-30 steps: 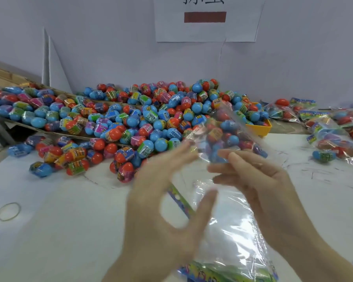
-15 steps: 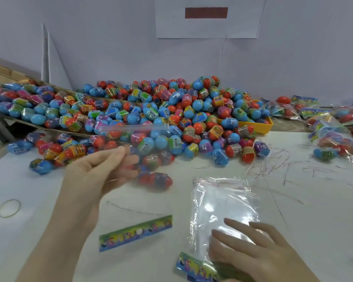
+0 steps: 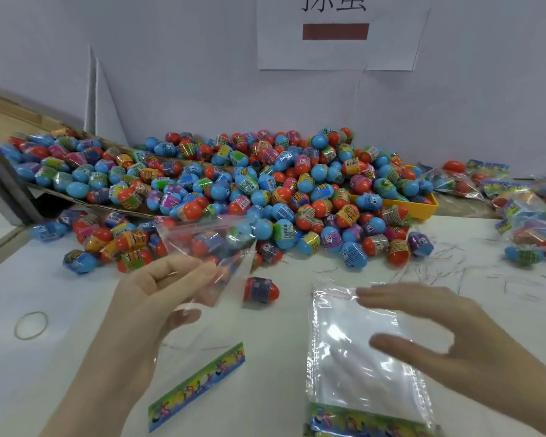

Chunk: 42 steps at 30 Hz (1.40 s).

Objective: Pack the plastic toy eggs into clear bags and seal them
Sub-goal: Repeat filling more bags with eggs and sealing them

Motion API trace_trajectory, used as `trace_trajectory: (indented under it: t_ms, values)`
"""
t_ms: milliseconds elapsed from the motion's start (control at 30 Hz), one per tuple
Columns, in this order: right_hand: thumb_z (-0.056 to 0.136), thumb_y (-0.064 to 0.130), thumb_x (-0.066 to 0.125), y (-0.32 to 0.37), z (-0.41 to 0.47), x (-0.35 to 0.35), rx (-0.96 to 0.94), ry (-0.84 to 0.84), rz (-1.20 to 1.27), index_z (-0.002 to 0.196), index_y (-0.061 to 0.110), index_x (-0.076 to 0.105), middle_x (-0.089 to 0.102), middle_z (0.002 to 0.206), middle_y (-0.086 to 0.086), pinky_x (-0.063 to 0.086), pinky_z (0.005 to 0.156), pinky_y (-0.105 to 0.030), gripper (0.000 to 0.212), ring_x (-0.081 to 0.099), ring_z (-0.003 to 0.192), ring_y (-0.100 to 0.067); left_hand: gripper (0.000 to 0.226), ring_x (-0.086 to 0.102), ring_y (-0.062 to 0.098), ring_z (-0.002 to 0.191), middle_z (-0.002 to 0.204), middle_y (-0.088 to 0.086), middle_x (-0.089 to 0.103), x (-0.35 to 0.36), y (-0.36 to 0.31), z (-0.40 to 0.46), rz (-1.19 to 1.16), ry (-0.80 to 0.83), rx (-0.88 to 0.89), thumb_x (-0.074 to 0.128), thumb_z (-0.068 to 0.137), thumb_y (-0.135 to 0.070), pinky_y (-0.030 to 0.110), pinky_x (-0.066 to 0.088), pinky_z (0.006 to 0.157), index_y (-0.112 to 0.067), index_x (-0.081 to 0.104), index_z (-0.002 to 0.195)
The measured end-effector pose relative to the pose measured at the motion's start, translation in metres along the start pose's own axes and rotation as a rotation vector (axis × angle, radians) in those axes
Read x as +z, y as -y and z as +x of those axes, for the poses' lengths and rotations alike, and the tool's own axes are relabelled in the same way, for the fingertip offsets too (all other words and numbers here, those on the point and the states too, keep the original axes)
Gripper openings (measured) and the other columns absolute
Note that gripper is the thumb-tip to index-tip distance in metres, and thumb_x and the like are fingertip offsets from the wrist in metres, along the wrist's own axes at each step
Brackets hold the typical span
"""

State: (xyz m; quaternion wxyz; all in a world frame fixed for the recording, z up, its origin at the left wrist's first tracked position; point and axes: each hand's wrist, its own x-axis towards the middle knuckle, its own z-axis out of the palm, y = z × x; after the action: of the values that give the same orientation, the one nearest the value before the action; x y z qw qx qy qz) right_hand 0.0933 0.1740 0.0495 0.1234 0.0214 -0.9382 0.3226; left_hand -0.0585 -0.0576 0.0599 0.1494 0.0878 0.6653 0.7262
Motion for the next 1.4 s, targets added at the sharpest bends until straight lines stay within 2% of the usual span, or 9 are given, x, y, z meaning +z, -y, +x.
trace_trajectory:
  t_ms: [100,200,300,533,667,800,1067,1167,1400]
  values:
    - [0.074,0.052,0.063,0.006,0.043,0.002,0.027,-0.223,0.164,0.092,0.037,0.069,0.067,0.089,0.025,0.044,0.074,-0.009,0.024,0.059,0.090,0.008,0.050,0.061,0.006,0.048,0.066,0.010,0.070,-0.008,-0.004,-0.006,-0.026,-0.042,0.019,0.084,0.029,-0.036,0.009,0.042,0.040,-0.015,0.067,0.071]
    - [0.077,0.045,0.063,0.009,0.081,0.031,0.025,-0.115,-0.047,0.105,0.029,0.065,0.063,0.090,0.020,0.043,0.077,-0.017,0.032,0.055,0.087,0.001,0.075,0.063,0.006,0.049,0.070,0.004,0.073,-0.015,-0.008,-0.011,-0.012,-0.093,0.039,0.088,0.010,-0.049,0.010,0.043,0.041,-0.018,0.070,0.076]
    - [0.077,0.054,0.062,0.008,0.100,0.070,-0.041,0.064,-0.214,0.120,0.032,0.057,0.057,0.107,0.015,0.037,0.083,-0.020,0.048,0.048,0.100,-0.006,0.055,0.060,0.004,0.047,0.067,0.002,0.072,-0.020,-0.011,-0.014,-0.027,-0.119,0.077,0.077,0.034,-0.030,0.008,0.042,0.041,-0.017,0.067,0.087]
    - [0.082,0.030,0.065,-0.004,0.112,0.097,-0.054,0.041,-0.235,0.119,0.024,0.056,0.055,0.109,0.002,0.040,0.083,-0.025,0.038,0.049,0.100,-0.014,0.053,0.062,0.005,0.049,0.068,0.003,0.073,-0.026,-0.010,-0.017,-0.020,-0.169,0.091,0.073,0.034,-0.030,0.009,0.043,0.042,-0.017,0.067,0.084]
    - [0.078,0.026,0.069,0.010,0.105,0.070,0.051,-0.165,0.178,0.108,0.022,0.061,0.064,0.097,0.009,0.042,0.078,-0.013,0.031,0.057,0.085,-0.003,0.046,0.061,0.006,0.049,0.063,0.004,0.071,-0.018,-0.006,-0.018,-0.002,-0.115,0.083,0.073,0.037,-0.028,0.010,0.042,0.043,-0.019,0.069,0.081]
    - [0.058,0.039,0.081,0.041,0.087,0.024,-0.024,-0.313,0.841,0.091,0.037,0.062,0.069,0.087,0.010,0.053,0.067,-0.021,0.038,0.066,0.079,-0.010,0.031,0.061,0.007,0.048,0.061,0.004,0.071,0.004,-0.003,-0.019,0.048,-0.030,0.092,0.077,0.048,-0.019,0.011,0.042,0.043,-0.017,0.069,0.078]
    - [0.068,0.025,0.073,0.069,0.073,-0.006,-0.299,-0.180,-0.166,0.096,0.020,0.068,0.064,0.092,0.007,0.048,0.076,-0.019,0.029,0.058,0.085,-0.007,0.043,0.063,0.006,0.057,0.068,-0.003,0.073,0.032,-0.006,-0.029,0.099,0.200,0.131,0.089,0.050,-0.019,0.016,0.050,0.055,-0.030,0.071,0.087]
    - [0.068,0.032,0.070,0.068,0.072,-0.015,-0.293,-0.033,-0.190,0.098,0.021,0.071,0.060,0.094,0.003,0.044,0.081,-0.019,0.032,0.056,0.083,-0.010,0.049,0.066,0.005,0.060,0.071,-0.003,0.074,0.032,-0.007,-0.028,0.098,0.249,0.162,0.086,0.050,-0.021,0.024,0.053,0.062,-0.038,0.068,0.091]
    - [0.051,0.049,0.065,0.072,0.075,-0.022,-0.202,0.042,0.097,0.085,0.026,0.064,0.070,0.076,0.007,0.052,0.066,-0.023,0.042,0.063,0.070,-0.003,0.043,0.064,-0.005,0.071,0.081,-0.018,0.072,0.036,-0.006,-0.029,0.159,0.396,0.323,0.074,0.052,-0.039,0.008,0.046,0.062,-0.054,0.066,0.092]
